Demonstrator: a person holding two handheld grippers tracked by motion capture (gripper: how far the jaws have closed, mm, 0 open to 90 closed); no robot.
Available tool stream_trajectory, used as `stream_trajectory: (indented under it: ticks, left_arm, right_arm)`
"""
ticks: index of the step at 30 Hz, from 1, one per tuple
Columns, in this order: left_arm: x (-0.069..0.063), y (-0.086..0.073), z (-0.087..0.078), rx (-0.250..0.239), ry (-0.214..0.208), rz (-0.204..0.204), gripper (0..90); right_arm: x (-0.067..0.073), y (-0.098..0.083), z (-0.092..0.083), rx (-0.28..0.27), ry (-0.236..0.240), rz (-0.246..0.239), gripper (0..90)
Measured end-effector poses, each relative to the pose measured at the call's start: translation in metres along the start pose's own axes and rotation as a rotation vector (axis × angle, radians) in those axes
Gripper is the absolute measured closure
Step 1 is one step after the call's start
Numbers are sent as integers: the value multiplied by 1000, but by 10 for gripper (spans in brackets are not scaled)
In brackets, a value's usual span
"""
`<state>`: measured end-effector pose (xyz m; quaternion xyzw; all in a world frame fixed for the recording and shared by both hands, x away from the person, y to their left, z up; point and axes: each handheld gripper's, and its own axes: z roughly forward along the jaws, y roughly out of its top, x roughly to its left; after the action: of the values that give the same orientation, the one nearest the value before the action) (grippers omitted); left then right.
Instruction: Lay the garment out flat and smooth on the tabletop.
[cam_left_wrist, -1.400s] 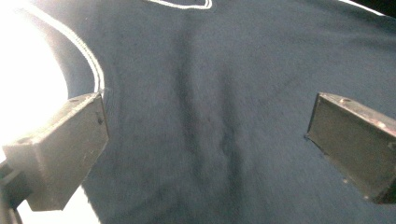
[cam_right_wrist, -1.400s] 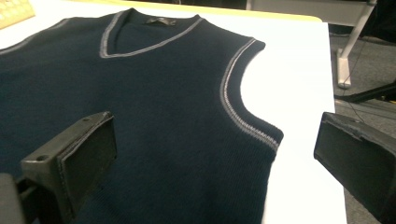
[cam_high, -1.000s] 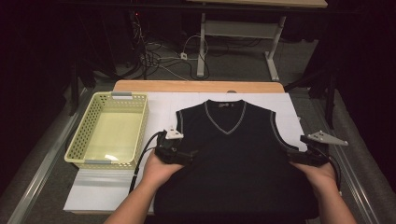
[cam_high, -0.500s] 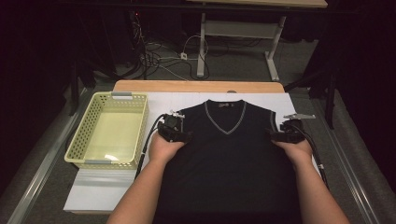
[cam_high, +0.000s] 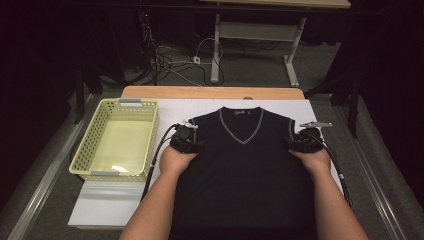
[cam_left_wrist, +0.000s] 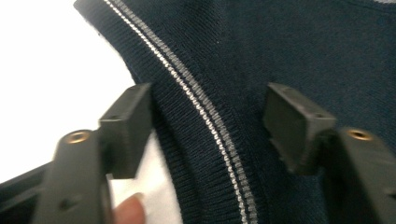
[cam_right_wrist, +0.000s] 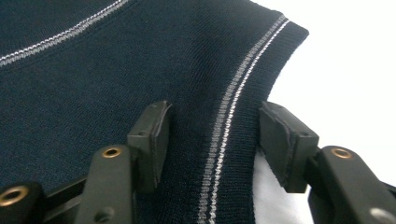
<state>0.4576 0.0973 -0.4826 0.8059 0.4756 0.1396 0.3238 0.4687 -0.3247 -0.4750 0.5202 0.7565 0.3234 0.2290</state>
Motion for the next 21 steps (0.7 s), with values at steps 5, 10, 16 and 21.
stream_trajectory:
  ticks: [5,10,16,21]
  left_arm:
    - [1,0,-1,-14,-26,12,562]
    - [-1,0,-1,-20,-51,36,698]
    - [-4,-3,-2,-26,-65,70,754]
    - [-6,-4,-2,-32,-53,89,770]
  right_arm:
    - [3,-1,-1,-9,15,-31,629]
    - [3,-1,-1,-9,52,-43,723]
    - [6,-1,-1,-15,51,-62,758]
    - [6,-1,-1,-16,49,-64,764]
